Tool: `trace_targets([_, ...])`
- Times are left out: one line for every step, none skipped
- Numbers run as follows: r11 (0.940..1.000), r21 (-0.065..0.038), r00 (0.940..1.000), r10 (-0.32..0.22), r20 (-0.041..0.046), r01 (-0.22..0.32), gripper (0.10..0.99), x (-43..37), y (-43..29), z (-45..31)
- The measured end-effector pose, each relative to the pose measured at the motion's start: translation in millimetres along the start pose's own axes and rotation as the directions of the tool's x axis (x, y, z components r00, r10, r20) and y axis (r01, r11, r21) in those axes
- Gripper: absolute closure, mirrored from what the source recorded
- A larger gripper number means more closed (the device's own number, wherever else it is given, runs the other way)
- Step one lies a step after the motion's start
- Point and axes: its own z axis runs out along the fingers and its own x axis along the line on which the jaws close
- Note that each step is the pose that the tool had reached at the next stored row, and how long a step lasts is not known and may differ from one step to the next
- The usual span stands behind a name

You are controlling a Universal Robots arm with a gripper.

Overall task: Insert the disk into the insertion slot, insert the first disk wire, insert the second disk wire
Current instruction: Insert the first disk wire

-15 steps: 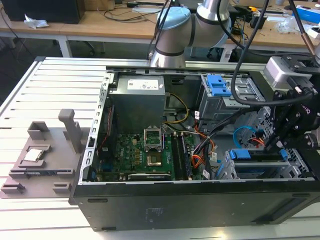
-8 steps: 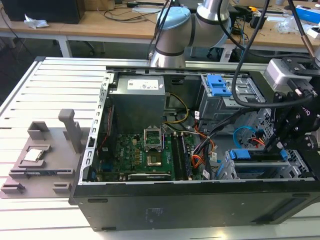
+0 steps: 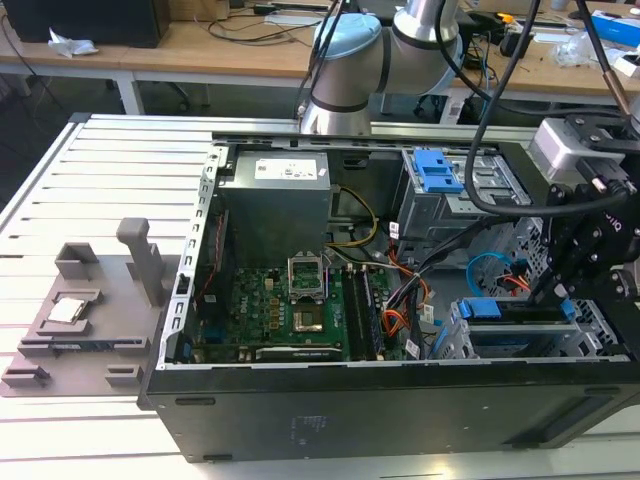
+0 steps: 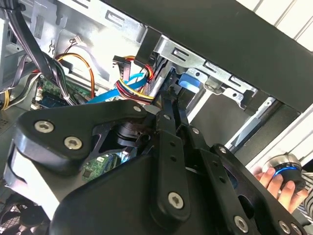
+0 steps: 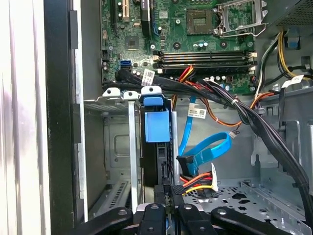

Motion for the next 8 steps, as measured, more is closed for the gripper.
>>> trace_targets([1.0000,0.000,1.0000,-0.004,-0.0008,0.004,0.922,-0.1,-0.3,-0.2])
trace_targets([1.0000,0.000,1.0000,-0.006,-0.0019,0.006,0.922,-0.2,-0.2,-0.8])
trace_targets([1.0000,0.000,1.0000,-0.006,-0.0025,0.006,0.922,-0.1,-0.3,-0.6])
trace_targets([1.0000,0.000,1.0000,-0.006,-0.0027,0.006,0.922,0.0,-0.4,-0.1])
trace_targets([1.0000,0.000,1.0000,-0.006,-0.0022,0.006,0.922,0.2,-0.4,1.4])
trace_targets([1.0000,0.000,1.0000,-0.007,-0.0031,0.007,0.922,0.3,-0.5,2.7])
trace_targets([1.0000,0.000,1.0000,-0.007,-0.0031,0.007,0.922,0.3,-0.5,3.7])
trace_targets([1.0000,0.000,1.0000,-0.006,-0.0024,0.006,0.922,0.3,-0.5,4.2])
